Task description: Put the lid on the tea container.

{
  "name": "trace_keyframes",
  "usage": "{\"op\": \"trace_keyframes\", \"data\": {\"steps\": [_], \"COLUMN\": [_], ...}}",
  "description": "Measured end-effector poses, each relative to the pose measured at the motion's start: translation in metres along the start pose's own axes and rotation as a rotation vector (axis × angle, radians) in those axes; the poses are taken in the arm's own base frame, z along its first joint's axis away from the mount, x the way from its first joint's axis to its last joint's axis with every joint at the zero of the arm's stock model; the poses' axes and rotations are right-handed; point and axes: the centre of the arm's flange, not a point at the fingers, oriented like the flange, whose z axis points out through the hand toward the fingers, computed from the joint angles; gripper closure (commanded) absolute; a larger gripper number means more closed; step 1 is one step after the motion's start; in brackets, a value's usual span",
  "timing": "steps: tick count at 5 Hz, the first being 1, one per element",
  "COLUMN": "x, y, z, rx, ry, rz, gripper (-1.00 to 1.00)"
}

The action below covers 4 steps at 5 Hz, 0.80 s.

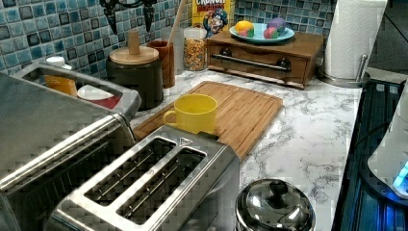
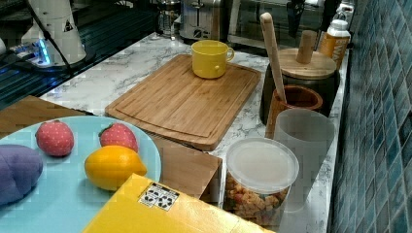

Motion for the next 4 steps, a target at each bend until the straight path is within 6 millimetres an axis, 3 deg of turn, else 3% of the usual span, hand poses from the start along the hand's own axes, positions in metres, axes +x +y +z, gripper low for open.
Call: {"op": "trace_keyframes", "data": {"steps": [4], "x": [-0.0010], "y": [0.0005], "z": [-0.0068], "rx": [0.001], "ry": [0.006], "rz": [0.000], "gripper": [-1.00]}}
